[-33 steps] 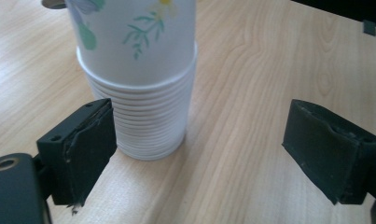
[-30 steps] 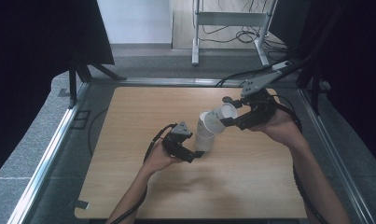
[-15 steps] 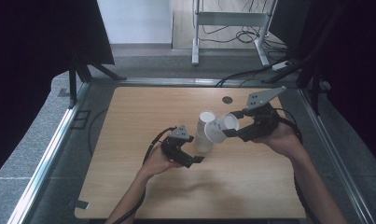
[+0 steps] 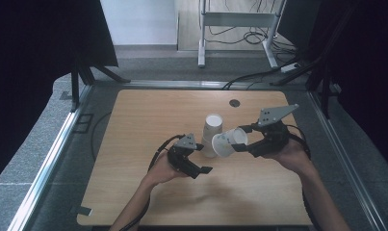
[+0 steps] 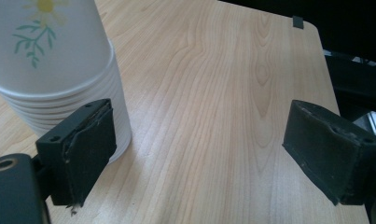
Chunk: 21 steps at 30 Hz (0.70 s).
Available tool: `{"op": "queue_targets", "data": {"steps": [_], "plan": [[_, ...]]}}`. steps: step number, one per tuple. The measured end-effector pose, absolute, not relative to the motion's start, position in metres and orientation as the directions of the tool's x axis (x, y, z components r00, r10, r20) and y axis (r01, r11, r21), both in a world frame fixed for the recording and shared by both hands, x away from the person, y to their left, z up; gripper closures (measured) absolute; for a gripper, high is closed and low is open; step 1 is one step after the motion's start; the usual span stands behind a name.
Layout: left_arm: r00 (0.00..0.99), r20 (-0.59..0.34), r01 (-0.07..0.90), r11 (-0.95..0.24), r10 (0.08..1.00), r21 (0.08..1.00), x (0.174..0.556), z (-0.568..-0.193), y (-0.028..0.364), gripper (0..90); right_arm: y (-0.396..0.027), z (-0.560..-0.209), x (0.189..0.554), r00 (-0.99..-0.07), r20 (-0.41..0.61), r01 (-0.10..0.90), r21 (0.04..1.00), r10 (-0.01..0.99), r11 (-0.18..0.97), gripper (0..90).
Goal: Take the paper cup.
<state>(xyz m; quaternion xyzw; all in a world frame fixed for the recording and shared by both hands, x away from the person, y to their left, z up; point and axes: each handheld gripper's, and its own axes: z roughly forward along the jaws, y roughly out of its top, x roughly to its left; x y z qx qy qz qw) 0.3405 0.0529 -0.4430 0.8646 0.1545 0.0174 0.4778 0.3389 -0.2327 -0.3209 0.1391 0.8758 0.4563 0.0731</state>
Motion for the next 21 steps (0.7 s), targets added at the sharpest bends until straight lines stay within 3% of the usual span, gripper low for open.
{"op": "queue_targets", "data": {"steps": [21], "plan": [[0.966, -0.13, 0.228, -0.502, 0.222, 0.835, 0.332, -0.453, 0.048, 12.0, -0.242, -0.389, 0.332, -0.955, 0.115, 0.233, 0.86, 0.273, 0.454, 35.8]]}}
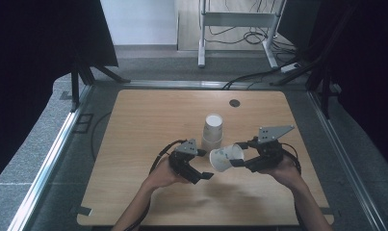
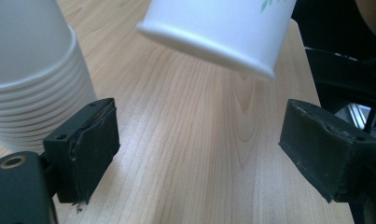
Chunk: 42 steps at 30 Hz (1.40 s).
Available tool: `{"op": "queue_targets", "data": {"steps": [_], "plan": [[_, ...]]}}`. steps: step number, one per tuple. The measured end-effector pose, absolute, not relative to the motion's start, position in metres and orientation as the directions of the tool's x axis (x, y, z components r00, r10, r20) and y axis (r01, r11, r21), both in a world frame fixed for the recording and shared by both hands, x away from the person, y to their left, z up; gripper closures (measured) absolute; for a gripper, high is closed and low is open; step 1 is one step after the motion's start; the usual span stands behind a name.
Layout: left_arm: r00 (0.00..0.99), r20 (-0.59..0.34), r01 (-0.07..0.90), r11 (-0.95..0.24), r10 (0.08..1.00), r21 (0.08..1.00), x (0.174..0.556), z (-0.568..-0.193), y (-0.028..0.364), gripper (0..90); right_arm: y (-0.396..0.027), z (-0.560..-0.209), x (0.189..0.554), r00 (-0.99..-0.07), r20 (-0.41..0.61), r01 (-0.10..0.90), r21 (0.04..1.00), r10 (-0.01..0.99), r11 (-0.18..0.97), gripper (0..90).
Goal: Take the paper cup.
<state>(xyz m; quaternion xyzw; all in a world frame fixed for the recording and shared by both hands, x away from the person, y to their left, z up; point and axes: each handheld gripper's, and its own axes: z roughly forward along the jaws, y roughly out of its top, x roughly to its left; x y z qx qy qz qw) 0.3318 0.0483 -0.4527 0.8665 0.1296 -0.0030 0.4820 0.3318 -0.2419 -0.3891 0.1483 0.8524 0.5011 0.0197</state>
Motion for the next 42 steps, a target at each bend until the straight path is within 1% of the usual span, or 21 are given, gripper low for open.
{"op": "queue_targets", "data": {"steps": [5, 15, 31, 33, 36, 42], "plan": [[0.974, -0.119, 0.202, -0.503, 0.192, 0.841, 0.329, -0.454, 0.046, 13.2, -0.24, -0.401, 0.332, -0.955, 0.141, 0.248, 0.862, 0.26, 0.442, 35.8], [0.979, -0.107, 0.183, -0.504, 0.175, 0.844, 0.327, -0.459, 0.042, 14.0, -0.232, -0.416, 0.333, -0.958, 0.179, 0.261, 0.868, 0.223, 0.423, 35.8], [0.981, -0.11, 0.177, -0.51, 0.159, 0.842, 0.327, -0.465, 0.038, 14.6, -0.224, -0.422, 0.334, -0.96, 0.198, 0.263, 0.877, 0.197, 0.403, 36.0], [0.981, -0.101, 0.173, -0.513, 0.164, 0.841, 0.327, -0.466, 0.037, 15.6, -0.224, -0.422, 0.334, -0.96, 0.2, 0.264, 0.876, 0.195, 0.403, 36.0], [0.979, -0.099, 0.177, -0.514, 0.176, 0.839, 0.328, -0.465, 0.038, 21.7, -0.224, -0.423, 0.334, -0.96, 0.201, 0.266, 0.875, 0.196, 0.405, 36.1], [0.979, -0.101, 0.179, -0.519, 0.174, 0.836, 0.328, -0.465, 0.039, 26.5, -0.224, -0.423, 0.335, -0.96, 0.2, 0.265, 0.87, 0.194, 0.415, 36.4]]}}
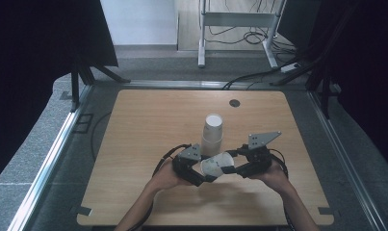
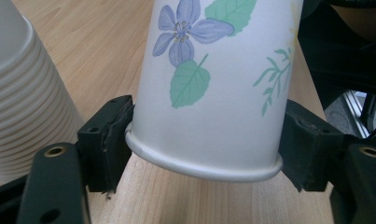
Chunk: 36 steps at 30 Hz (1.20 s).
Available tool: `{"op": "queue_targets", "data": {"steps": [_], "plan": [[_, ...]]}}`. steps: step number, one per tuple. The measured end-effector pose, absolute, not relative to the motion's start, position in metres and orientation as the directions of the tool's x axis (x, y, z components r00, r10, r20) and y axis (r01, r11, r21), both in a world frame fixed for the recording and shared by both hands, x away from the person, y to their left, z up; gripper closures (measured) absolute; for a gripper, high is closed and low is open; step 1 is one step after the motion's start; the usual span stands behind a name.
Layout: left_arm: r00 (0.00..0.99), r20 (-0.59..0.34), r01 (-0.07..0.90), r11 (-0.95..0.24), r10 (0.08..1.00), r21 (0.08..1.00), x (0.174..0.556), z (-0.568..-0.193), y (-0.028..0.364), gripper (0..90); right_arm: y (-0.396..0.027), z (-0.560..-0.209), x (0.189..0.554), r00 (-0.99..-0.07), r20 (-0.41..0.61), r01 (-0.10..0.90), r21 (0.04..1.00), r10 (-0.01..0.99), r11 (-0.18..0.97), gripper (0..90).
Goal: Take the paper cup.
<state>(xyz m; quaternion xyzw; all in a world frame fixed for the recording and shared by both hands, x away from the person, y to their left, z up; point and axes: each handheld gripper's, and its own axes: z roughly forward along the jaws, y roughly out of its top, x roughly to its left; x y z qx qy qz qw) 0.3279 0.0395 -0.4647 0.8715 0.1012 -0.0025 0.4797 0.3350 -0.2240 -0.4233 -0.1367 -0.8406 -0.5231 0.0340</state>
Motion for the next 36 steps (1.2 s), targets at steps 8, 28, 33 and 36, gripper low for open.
{"op": "queue_targets", "data": {"steps": [8, 28, 33, 36], "plan": [[0.982, -0.085, 0.166, -0.546, 0.171, 0.821, 0.327, -0.463, 0.04, 31.7, -0.223, -0.424, 0.335, -0.962, 0.196, 0.262, 0.863, 0.192, 0.432, 36.5], [0.985, -0.021, 0.129, -0.647, 0.172, 0.751, 0.325, -0.454, 0.039, 31.7, -0.223, -0.413, 0.328, -0.967, 0.112, 0.221, 0.815, 0.229, 0.536, 25.4], [0.985, -0.007, 0.122, -0.673, 0.17, 0.73, 0.325, -0.454, 0.037, 31.7, -0.221, -0.41, 0.325, -0.969, 0.088, 0.21, 0.782, 0.23, 0.587, 23.9], [0.987, 0.008, 0.108, -0.695, 0.161, 0.71, 0.324, -0.452, 0.034, 31.6, -0.217, -0.408, 0.324, -0.971, 0.066, 0.198, 0.757, 0.228, 0.622, 23.4]]}}
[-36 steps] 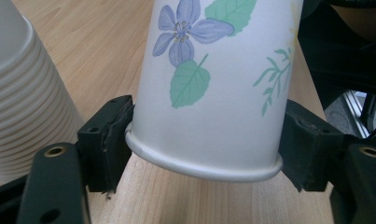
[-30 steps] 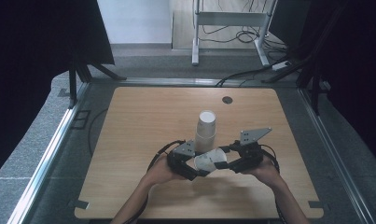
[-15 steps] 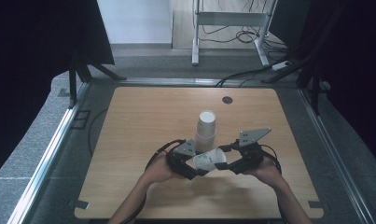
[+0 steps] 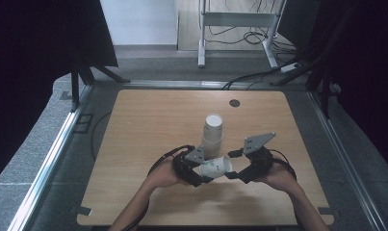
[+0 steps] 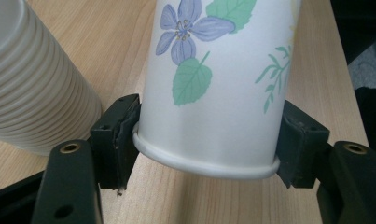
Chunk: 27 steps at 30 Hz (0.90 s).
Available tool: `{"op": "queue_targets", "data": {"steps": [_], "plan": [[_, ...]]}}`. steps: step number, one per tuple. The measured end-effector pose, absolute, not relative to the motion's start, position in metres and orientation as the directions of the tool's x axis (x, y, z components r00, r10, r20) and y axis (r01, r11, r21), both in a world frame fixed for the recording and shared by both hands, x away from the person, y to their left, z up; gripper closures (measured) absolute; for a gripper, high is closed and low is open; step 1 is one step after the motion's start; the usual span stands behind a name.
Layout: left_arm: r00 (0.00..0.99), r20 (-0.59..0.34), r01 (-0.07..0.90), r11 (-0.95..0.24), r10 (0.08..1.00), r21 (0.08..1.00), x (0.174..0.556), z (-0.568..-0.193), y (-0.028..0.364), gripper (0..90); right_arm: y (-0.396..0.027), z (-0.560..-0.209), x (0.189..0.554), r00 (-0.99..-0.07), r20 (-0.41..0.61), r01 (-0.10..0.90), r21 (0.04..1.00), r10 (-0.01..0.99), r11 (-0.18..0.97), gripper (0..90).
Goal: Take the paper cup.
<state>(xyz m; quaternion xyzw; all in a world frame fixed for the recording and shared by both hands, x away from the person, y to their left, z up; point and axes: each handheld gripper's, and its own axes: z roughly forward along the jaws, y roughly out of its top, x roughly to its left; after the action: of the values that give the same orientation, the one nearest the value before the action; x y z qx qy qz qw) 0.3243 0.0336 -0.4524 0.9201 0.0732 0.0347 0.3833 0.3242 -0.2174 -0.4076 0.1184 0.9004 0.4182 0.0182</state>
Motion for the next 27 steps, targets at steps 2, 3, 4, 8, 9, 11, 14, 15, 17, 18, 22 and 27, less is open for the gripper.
{"op": "queue_targets", "data": {"steps": [2, 3, 4, 8, 9, 11, 14, 15, 17, 18, 22, 27], "plan": [[0.987, 0.011, 0.107, -0.703, 0.161, 0.703, 0.324, -0.452, 0.032, 31.6, -0.216, -0.407, 0.324, -0.972, 0.063, 0.196, 0.748, 0.227, 0.633, 23.3], [0.987, 0.012, 0.106, -0.705, 0.161, 0.701, 0.324, -0.452, 0.032, 31.6, -0.215, -0.406, 0.324, -0.972, 0.06, 0.195, 0.744, 0.226, 0.64, 23.3], [0.987, 0.016, 0.103, -0.71, 0.158, 0.696, 0.324, -0.451, 0.031, 31.6, -0.215, -0.406, 0.324, -0.973, 0.058, 0.192, 0.74, 0.224, 0.645, 23.2], [0.987, 0.027, 0.096, -0.728, 0.155, 0.679, 0.323, -0.45, 0.029, 31.6, -0.211, -0.405, 0.324, -0.976, 0.047, 0.184, 0.711, 0.215, 0.679, 23.0], [0.988, 0.028, 0.095, -0.734, 0.153, 0.673, 0.323, -0.45, 0.028, 31.6, -0.209, -0.404, 0.323, -0.976, 0.048, 0.184, 0.704, 0.213, 0.686, 22.9], [0.987, 0.032, 0.095, -0.74, 0.155, 0.666, 0.323, -0.451, 0.027, 31.7, -0.207, -0.404, 0.323, -0.978, 0.041, 0.178, 0.688, 0.207, 0.703, 22.7], [0.988, 0.039, 0.088, -0.754, 0.15, 0.651, 0.322, -0.451, 0.025, 31.6, -0.203, -0.404, 0.323, -0.98, 0.037, 0.171, 0.663, 0.196, 0.729, 22.3], [0.988, 0.042, 0.086, -0.759, 0.147, 0.645, 0.322, -0.451, 0.024, 31.6, -0.201, -0.404, 0.323, -0.981, 0.037, 0.169, 0.653, 0.192, 0.738, 22.3], [0.989, 0.046, 0.082, -0.77, 0.143, 0.633, 0.322, -0.451, 0.022, 31.6, -0.198, -0.405, 0.323, -0.981, 0.032, 0.167, 0.631, 0.189, 0.757, 21.9], [0.989, 0.046, 0.082, -0.77, 0.143, 0.633, 0.322, -0.451, 0.022, 31.6, -0.198, -0.405, 0.323, -0.981, 0.032, 0.167, 0.631, 0.189, 0.757, 21.9], [0.99, 0.054, 0.07, -0.784, 0.13, 0.616, 0.321, -0.45, 0.019, 31.6, -0.189, -0.409, 0.323, -0.986, 0.019, 0.148, 0.58, 0.168, 0.801, 21.9], [0.99, 0.06, 0.064, -0.793, 0.126, 0.606, 0.32, -0.449, 0.017, 31.6, -0.183, -0.412, 0.325, -0.988, 0.015, 0.139, 0.553, 0.157, 0.821, 22.4]]}}
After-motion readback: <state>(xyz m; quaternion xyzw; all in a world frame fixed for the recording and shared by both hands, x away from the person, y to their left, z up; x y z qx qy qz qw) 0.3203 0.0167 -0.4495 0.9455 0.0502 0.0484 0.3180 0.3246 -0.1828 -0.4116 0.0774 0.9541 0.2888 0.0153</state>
